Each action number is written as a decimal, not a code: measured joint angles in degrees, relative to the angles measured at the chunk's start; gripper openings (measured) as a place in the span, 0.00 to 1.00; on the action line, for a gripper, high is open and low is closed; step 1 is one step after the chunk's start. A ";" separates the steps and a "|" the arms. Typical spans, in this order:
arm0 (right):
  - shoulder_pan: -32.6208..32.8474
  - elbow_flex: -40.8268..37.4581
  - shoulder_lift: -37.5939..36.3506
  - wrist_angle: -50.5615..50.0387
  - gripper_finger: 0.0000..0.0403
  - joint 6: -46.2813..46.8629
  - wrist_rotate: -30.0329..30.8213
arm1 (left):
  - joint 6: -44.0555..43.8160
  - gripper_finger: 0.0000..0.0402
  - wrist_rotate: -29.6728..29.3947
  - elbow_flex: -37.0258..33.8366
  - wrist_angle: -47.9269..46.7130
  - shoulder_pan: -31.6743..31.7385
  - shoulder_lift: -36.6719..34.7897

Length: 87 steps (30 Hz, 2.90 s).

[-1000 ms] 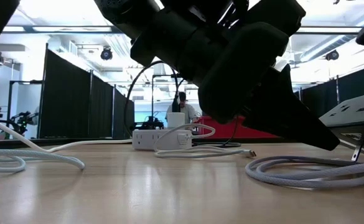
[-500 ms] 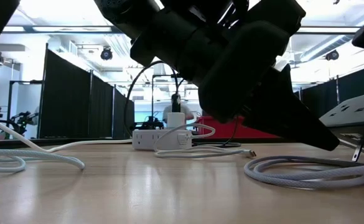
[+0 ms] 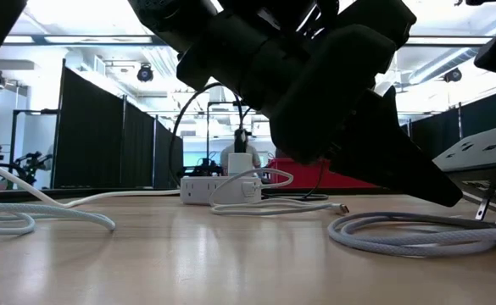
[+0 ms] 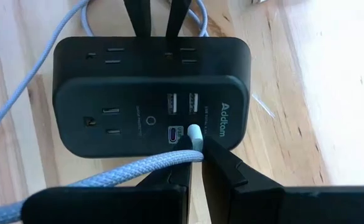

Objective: Insert USB
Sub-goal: Insert the purple USB cable into the black outlet extension, then adjust the black outlet extension

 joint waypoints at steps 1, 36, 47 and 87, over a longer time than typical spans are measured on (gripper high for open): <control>0.00 0.00 -0.07 0.02 0.02 -0.51 0.00 | -0.01 0.16 0.00 0.00 0.00 0.00 0.00; -1.72 11.34 -4.36 -10.84 0.57 -16.17 10.62 | -16.84 0.16 -0.20 0.04 -31.28 -1.11 -18.34; -10.08 10.10 2.38 11.80 0.49 -32.74 3.61 | -23.67 0.16 -0.16 0.04 -36.29 -3.30 -24.50; -1.31 -0.73 4.71 -5.72 0.24 -13.16 -18.97 | -42.18 0.16 -22.88 0.00 -56.16 -20.90 -31.12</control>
